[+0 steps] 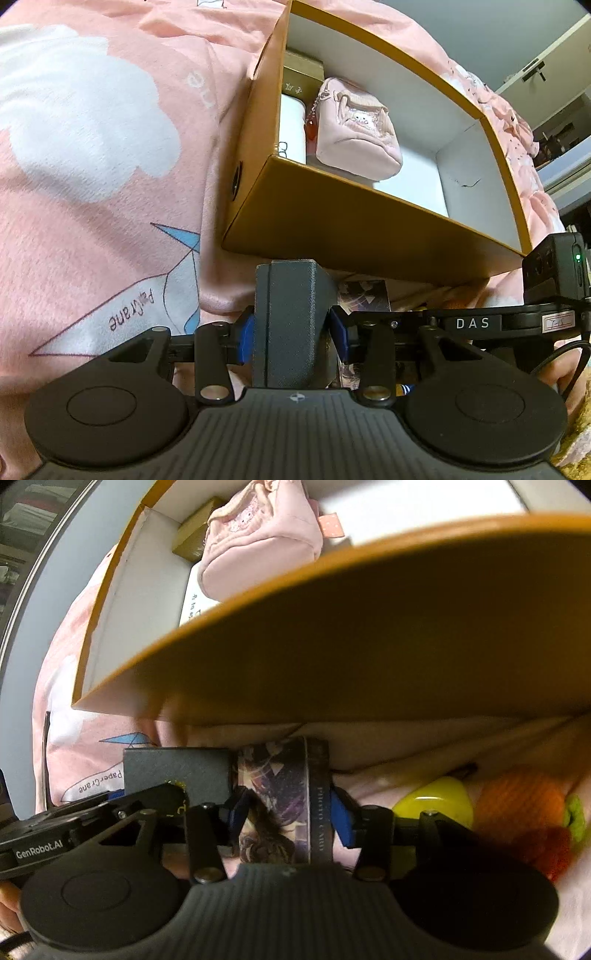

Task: Organize objects
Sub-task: 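Carry the black notebook into the box with the left tool while the right tool carries the photo card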

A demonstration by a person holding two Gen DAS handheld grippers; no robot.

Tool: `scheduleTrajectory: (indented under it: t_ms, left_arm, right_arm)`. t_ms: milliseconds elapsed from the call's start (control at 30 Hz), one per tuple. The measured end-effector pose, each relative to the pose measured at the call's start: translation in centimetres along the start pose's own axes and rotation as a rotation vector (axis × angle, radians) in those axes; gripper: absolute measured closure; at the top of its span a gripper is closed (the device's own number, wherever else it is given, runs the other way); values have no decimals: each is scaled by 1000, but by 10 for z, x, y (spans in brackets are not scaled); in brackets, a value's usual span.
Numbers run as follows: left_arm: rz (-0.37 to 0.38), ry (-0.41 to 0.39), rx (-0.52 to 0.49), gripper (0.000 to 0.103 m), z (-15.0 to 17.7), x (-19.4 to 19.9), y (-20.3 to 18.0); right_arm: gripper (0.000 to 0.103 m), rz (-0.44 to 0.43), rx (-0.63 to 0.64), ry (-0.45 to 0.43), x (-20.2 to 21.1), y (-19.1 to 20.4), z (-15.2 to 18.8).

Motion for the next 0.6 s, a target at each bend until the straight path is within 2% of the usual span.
scheduleTrajectory:
  t_ms: [67, 133, 233, 333, 467, 600]
  left_arm:
    - [11, -6, 0, 57, 0, 3, -1]
    - [24, -9, -4, 61, 2, 7, -3]
    - [22, -20, -18, 61, 3, 13, -5]
    - [34, -40, -34, 61, 5, 22, -11]
    - [48, -90, -80, 61, 6, 39, -25]
    - [76, -134, -127, 61, 5, 55, -41]
  right_arm:
    - [66, 1, 9, -21, 4, 2, 2]
    - [70, -3, 29, -45, 12, 8, 6]
    - [77, 23, 89, -80, 24, 23, 13]
    - [79, 61, 153, -123, 38, 41, 19]
    - [79, 169, 251, -205, 61, 59, 25]
    - [79, 179, 313, -255, 89, 70, 37]
Point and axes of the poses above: each gripper's, at about its wrist camera, not at the fingertips, and x roughly against the way its jaws point, y to its left, z to its underside, the point moved 10 cm from there along -x, roughly the way its jaws point, and after that the axes turned 13 degrees about y, right-handed, at the moved point
